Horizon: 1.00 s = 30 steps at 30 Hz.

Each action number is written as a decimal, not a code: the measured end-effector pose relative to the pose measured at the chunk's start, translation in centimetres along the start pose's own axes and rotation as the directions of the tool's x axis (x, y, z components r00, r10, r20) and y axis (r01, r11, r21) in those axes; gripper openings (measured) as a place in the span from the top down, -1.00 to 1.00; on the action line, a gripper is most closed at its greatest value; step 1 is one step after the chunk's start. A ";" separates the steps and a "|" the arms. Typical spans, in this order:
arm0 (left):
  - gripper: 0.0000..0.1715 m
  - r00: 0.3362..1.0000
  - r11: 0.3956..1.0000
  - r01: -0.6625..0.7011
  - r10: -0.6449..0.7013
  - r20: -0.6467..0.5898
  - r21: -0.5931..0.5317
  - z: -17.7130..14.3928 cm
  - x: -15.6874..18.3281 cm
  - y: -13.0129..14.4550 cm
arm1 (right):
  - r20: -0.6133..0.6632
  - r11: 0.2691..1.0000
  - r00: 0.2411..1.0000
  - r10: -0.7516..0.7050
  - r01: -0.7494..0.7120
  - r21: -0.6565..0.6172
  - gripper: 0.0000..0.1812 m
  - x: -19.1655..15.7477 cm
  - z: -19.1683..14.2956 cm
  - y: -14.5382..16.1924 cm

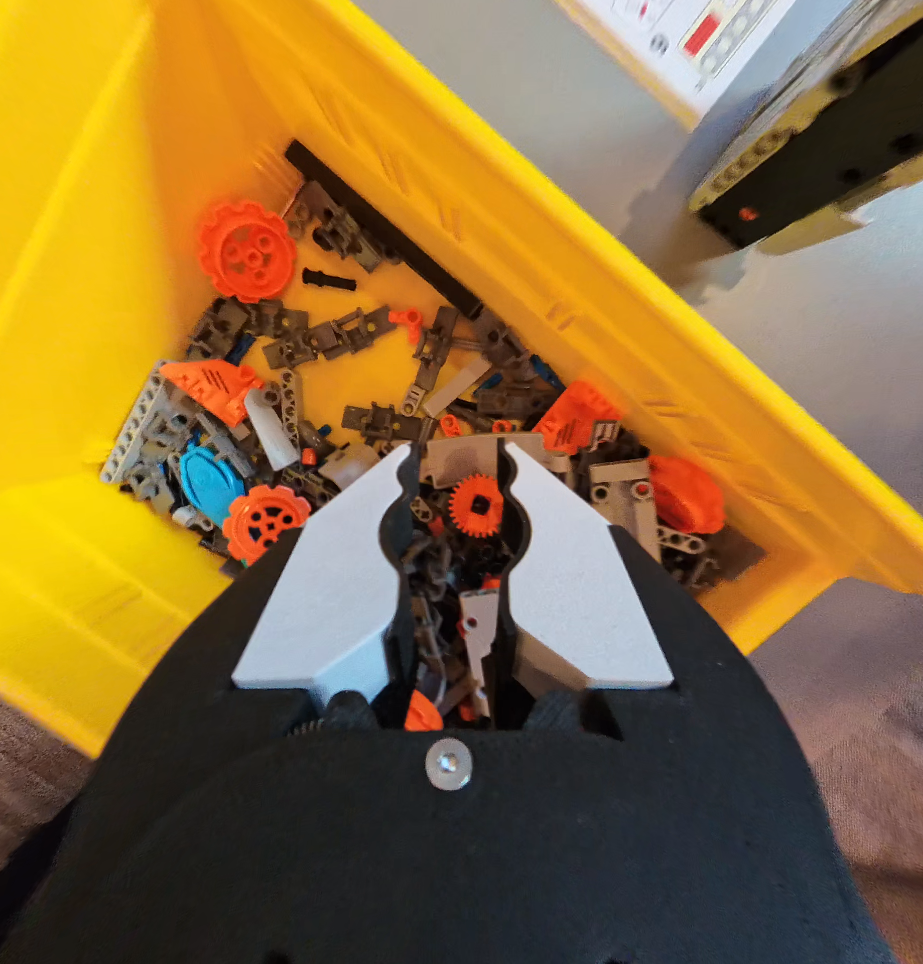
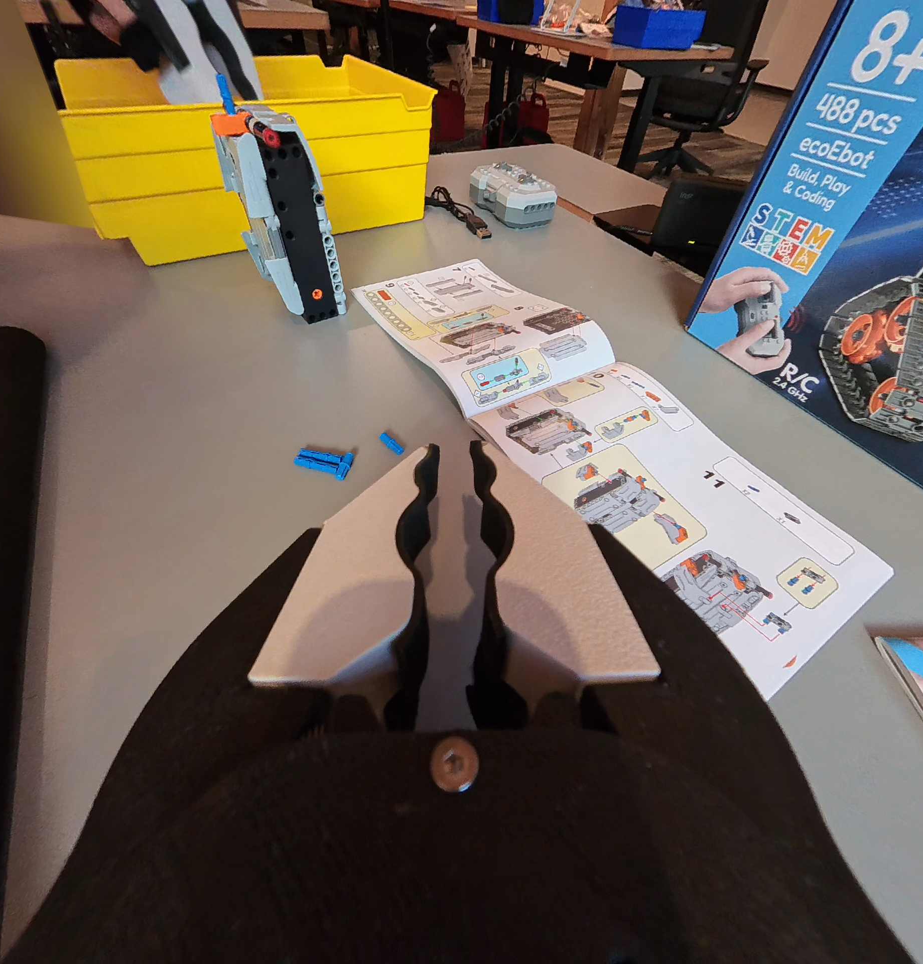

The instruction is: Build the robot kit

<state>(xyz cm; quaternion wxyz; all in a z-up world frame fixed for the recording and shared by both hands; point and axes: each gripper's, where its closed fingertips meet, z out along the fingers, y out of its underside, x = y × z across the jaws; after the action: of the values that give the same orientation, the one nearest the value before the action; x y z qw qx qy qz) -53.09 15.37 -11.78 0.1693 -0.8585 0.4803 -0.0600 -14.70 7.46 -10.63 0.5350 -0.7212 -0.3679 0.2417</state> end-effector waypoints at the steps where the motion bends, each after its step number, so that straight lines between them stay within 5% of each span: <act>1: 0.60 0.999 0.999 -0.019 0.017 -0.047 -0.039 0.7 0.0 0.3 | -0.002 1.000 1.000 0.001 -0.001 0.002 0.87 0.0 0.0 0.0; 10: 0.70 0.969 0.989 -0.031 -0.007 -0.246 -0.147 2.2 -1.2 2.3 | -0.009 1.000 1.000 -0.014 0.014 -0.006 0.87 0.0 -0.1 0.1; 12: 0.89 0.967 0.987 -0.052 0.011 -0.255 -0.154 2.3 -1.0 2.6 | -0.013 1.000 1.000 -0.014 0.014 -0.007 0.87 0.0 -0.1 0.1; 17: 0.93 0.971 0.990 -0.045 0.013 -0.241 -0.130 1.5 -1.7 2.6 | -0.020 1.000 1.000 -0.008 0.007 -0.009 0.87 0.2 0.0 0.2; 24: 0.94 0.998 0.995 0.066 -0.065 0.023 -0.069 -2.1 -7.5 1.5 | -0.022 1.000 1.000 0.000 0.000 -0.014 0.87 0.3 0.0 0.3; 30: 0.93 0.947 0.971 0.212 -0.176 0.269 -0.109 -2.2 -11.6 2.9 | -0.024 1.000 1.000 -0.002 0.002 -0.014 0.87 0.4 0.1 0.3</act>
<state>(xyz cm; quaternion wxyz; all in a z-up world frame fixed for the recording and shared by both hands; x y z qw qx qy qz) -62.17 23.22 -10.03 0.1641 -0.9118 0.3702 0.0685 -14.45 7.74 -10.88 0.5346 -0.7274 -0.3638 0.2297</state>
